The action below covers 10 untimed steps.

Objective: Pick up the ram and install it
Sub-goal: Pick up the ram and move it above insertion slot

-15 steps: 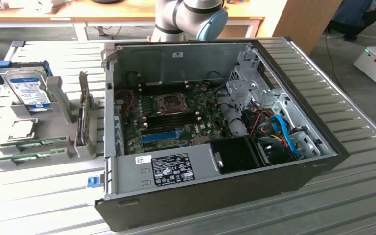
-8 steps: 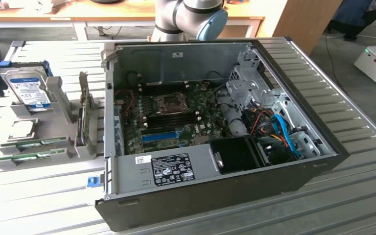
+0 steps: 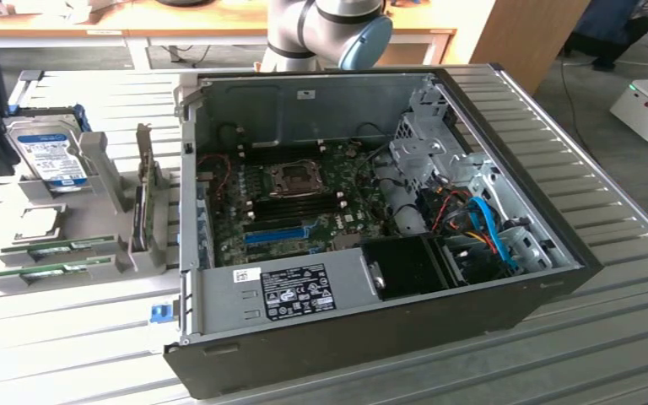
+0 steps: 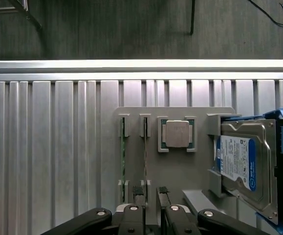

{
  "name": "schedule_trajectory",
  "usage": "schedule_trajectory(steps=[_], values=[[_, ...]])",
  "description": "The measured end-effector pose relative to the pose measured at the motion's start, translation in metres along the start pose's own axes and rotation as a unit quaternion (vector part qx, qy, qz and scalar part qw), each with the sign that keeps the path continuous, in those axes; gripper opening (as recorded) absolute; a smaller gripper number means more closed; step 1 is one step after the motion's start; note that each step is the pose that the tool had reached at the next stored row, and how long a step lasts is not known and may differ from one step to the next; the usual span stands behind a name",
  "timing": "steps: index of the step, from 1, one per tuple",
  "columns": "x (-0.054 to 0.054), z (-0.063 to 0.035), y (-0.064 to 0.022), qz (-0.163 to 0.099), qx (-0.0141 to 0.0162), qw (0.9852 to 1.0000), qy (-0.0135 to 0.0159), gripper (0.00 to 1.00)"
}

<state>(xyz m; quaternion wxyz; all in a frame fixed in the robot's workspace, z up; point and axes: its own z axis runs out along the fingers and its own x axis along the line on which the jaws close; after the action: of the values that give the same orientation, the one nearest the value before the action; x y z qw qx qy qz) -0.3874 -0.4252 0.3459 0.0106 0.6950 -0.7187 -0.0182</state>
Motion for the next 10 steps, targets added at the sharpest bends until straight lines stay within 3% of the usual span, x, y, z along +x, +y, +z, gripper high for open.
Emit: schedule_trajectory(steps=[10], values=[[0.0,0.0181,-0.0008,0.0,0.0,1.0,0.0,0.24]])
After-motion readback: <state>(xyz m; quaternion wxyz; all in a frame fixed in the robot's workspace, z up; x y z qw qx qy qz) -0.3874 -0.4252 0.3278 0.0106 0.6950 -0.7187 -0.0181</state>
